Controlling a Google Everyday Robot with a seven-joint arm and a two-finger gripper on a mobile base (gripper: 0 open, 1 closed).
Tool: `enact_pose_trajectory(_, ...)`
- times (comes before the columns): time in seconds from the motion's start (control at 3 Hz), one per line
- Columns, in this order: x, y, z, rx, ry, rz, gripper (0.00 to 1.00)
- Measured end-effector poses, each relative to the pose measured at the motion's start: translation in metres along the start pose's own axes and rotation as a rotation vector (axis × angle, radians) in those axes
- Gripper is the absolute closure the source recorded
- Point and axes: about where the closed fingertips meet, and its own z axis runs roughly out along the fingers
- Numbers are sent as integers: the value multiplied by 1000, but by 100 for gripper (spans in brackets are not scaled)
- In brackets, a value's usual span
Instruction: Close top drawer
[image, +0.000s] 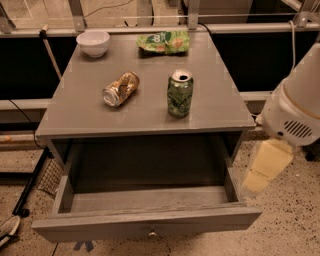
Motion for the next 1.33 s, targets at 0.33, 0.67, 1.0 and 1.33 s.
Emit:
enact_pose_trajectory(0.33,7,14,28,-40,40,66,0)
enact_pose_trajectory(0.67,24,34,58,-95,72,151,0)
enact_pose_trajectory(1.0,24,34,58,-95,72,151,0)
enact_pose_trajectory(1.33,24,46,75,-92,83,199,0)
